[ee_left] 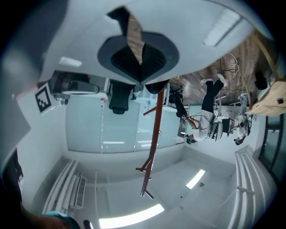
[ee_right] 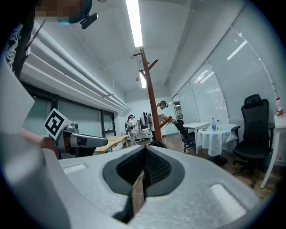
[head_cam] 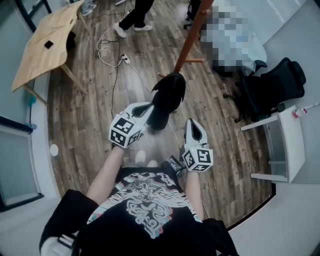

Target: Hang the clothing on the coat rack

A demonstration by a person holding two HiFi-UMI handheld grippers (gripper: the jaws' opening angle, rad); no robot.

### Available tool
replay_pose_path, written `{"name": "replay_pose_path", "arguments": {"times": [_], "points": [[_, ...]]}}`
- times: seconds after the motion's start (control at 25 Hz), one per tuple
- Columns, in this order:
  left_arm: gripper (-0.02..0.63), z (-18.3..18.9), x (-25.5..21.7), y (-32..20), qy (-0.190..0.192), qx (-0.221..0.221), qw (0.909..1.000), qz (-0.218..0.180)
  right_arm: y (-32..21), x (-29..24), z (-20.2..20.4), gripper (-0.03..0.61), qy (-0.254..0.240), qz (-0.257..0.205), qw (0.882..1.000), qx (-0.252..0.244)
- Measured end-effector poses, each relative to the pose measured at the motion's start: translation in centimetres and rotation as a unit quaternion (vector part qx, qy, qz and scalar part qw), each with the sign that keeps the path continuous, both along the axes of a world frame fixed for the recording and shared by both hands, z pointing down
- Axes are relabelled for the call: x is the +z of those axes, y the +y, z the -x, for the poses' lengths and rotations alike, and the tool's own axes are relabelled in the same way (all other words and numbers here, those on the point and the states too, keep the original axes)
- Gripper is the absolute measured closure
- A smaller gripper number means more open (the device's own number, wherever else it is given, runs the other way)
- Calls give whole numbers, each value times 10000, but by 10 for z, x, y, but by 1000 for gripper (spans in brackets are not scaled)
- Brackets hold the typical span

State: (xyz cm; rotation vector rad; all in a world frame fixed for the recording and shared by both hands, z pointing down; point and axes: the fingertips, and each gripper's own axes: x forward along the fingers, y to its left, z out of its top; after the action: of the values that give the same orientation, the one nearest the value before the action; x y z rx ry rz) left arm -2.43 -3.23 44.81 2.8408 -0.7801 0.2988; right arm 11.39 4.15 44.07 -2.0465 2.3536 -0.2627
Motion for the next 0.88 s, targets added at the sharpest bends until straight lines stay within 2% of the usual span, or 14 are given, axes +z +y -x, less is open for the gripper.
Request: {"name": "replay_pose_path", "arguments": {"times": [0.36,0.88], "points": [[624,-13,-12,32,-64,-266,9995,-158,29,-13,-4,578,116,-25,9995,-298],[624,-32,-20,56,-148,-542,9976,-409,52,-21,-16,580,150,-171,9988,-438]]}}
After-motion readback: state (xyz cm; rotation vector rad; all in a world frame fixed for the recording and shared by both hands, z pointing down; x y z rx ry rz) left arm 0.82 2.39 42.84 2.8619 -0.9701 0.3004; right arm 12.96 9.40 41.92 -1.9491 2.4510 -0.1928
